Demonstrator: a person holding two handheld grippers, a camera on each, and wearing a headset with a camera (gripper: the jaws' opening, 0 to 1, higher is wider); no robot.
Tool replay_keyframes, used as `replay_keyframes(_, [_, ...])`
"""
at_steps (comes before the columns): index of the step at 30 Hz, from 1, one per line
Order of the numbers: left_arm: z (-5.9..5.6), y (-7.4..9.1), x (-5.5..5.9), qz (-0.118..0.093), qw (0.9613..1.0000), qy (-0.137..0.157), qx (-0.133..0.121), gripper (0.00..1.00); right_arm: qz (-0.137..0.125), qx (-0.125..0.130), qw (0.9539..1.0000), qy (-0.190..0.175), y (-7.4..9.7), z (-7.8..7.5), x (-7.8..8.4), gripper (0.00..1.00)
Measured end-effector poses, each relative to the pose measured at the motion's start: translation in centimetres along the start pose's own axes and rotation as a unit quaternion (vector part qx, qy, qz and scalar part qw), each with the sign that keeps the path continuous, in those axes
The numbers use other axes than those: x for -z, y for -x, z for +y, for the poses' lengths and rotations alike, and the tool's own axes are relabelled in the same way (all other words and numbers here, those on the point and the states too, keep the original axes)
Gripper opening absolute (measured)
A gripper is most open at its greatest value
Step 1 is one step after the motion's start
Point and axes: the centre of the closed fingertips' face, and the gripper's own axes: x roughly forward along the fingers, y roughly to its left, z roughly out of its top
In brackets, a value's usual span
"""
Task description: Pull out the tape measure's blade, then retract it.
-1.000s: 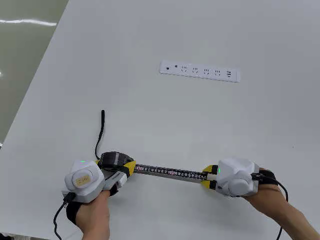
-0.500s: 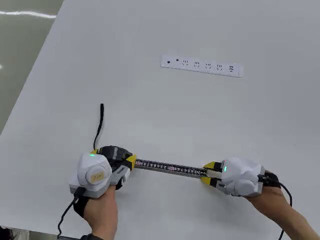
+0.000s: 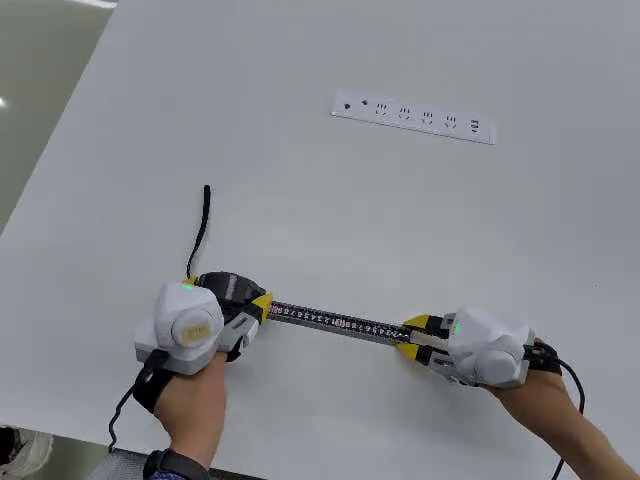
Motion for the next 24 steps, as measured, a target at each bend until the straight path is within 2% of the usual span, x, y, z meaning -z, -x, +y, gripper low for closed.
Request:
replay_keyframes(5, [-0.1,0.0,0.1,0.006,1.0000,0.002,0.004,0.62,-0.004,-0.010,0.9999,0.011,-0.7,0.2,-1.2,0.14])
replay_keyframes(13, [-0.2,0.0,0.0,0.007,0.9999,0.009,0.005,0.62,-0.005,-0.010,0.9999,0.012,-0.8,0.1,-1.2,0.14])
replay_keyframes(24, [-0.2,0.0,-0.1,0.011,0.9998,0.013,0.009,0.62,-0.008,-0.015,0.9996,0.022,-2.0,0.4,-2.8,0.14])
